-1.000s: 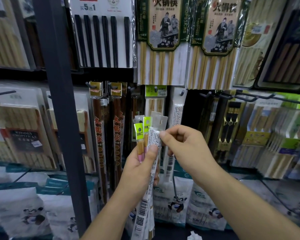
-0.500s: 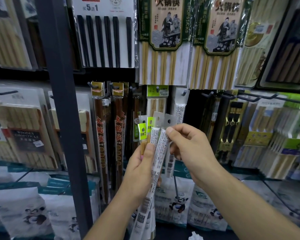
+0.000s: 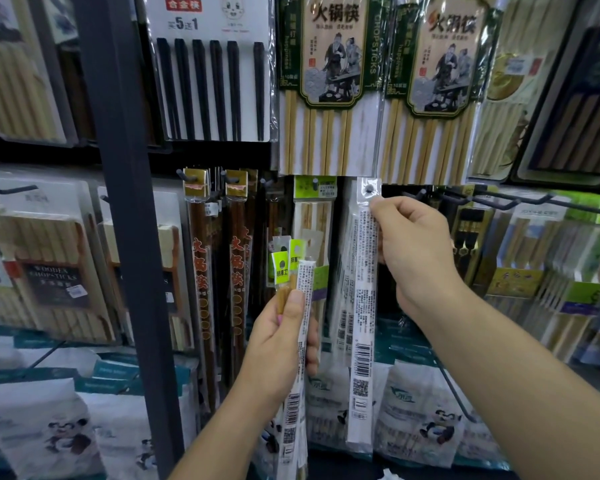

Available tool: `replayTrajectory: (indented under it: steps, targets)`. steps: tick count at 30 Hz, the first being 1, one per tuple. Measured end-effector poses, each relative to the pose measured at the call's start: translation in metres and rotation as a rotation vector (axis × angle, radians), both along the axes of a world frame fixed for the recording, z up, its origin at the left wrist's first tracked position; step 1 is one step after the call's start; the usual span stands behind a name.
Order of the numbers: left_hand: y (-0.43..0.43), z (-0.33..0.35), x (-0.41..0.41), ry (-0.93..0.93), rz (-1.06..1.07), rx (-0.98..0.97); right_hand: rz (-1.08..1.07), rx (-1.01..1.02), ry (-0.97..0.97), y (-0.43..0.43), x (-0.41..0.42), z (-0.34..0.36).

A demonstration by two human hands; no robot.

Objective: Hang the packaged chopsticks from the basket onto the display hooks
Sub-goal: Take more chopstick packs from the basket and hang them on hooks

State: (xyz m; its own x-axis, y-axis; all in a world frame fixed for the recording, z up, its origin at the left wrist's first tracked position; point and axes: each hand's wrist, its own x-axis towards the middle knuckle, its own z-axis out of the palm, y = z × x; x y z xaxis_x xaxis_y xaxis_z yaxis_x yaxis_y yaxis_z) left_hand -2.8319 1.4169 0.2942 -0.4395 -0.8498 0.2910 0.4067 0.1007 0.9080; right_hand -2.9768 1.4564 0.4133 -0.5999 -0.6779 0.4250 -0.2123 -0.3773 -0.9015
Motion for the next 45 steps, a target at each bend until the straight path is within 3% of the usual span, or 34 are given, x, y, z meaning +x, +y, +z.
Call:
replayTrajectory:
  steps: [19,25,34,41,45]
  targets:
    - [0.001,0.002,0.001,-0.029,0.002,-0.019,-0.211,0.053,0.186,-0.018,-0.017,-0.022]
    - [0.000,0.001,0.000,-0.019,0.000,-0.025,-0.255,0.067,0.164,-0.009,-0.016,-0.033]
    - [0.003,-0.002,-0.004,0.001,-0.022,-0.062,0.152,0.124,0.243,0.012,0.020,-0.047]
    - [0.002,-0.004,-0.003,0.023,-0.046,-0.033,0.128,0.046,0.113,0.011,0.014,-0.038]
    - [-0.002,-0.004,-0.003,-0.035,0.058,-0.040,0.011,-0.040,0.115,0.009,0.002,-0.017]
